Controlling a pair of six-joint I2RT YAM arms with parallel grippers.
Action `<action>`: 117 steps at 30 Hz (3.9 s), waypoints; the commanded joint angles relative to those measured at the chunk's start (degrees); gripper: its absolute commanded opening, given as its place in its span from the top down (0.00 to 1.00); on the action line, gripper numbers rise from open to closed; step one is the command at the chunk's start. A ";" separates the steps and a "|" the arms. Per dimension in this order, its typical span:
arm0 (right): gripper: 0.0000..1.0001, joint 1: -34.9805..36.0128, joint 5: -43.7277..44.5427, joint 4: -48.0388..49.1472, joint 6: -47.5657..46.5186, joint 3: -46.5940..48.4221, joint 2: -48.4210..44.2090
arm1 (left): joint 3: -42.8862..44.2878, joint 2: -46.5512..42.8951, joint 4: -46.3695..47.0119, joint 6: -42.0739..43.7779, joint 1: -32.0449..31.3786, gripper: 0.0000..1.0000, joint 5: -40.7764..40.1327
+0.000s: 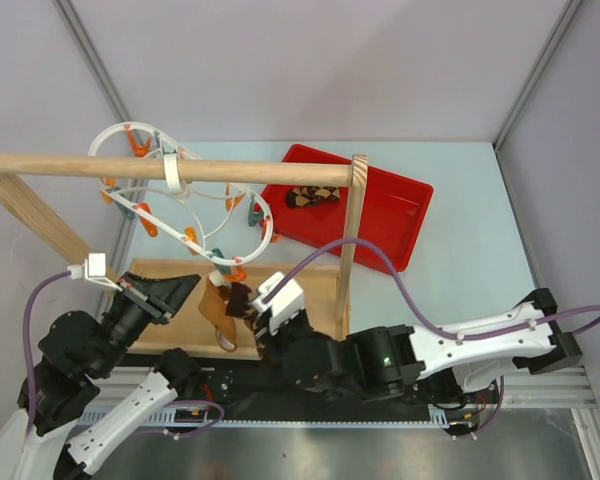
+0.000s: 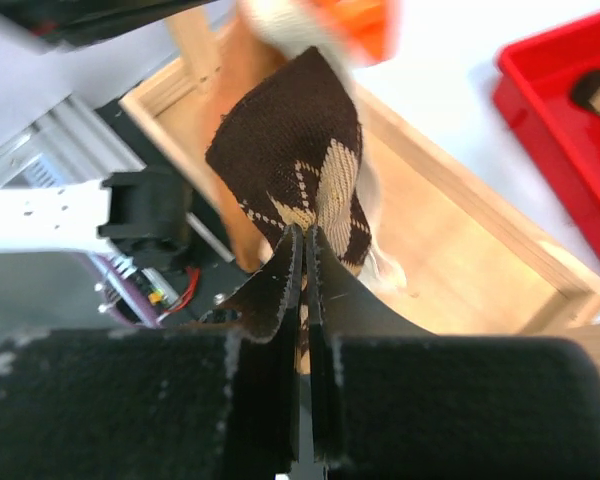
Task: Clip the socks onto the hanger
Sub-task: Rotate the hanger at the clothesline.
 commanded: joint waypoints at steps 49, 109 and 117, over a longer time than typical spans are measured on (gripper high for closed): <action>1.00 2.89 -9.47 3.20 -3.04 -6.43 -12.39 | 23.73 8.79 -0.96 36.96 0.06 0.19 12.40; 1.00 -22.48 -33.10 10.50 0.19 -11.26 -11.77 | 15.91 14.67 5.28 33.52 -0.02 0.27 8.01; 1.00 -23.62 -34.77 10.59 -0.52 -11.88 -12.29 | 16.52 17.92 6.60 35.98 -0.02 0.32 10.47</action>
